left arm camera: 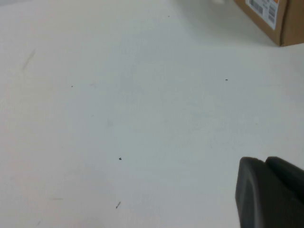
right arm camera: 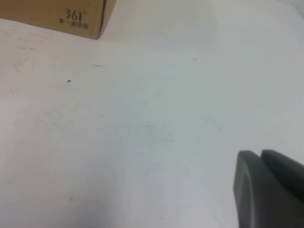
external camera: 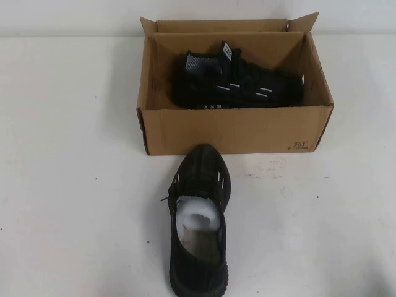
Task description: Put shoes into padded shoe box
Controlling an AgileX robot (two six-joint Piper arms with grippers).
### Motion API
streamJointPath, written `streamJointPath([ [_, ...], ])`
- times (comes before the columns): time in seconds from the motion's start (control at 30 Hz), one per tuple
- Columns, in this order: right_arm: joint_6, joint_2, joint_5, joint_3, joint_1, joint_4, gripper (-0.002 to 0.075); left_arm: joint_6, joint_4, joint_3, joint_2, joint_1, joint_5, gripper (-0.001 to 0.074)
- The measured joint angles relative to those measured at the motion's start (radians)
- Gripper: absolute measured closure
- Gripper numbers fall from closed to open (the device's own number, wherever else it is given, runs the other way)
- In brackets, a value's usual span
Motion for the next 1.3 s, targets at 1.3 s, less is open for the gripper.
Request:
streamJointPath([
  [1.3,0.000,0.000,0.000,0.000,0.000,0.000,0.0734,-0.040,-0.053,0.000,0.000,0.000,-0.032,0.0739],
])
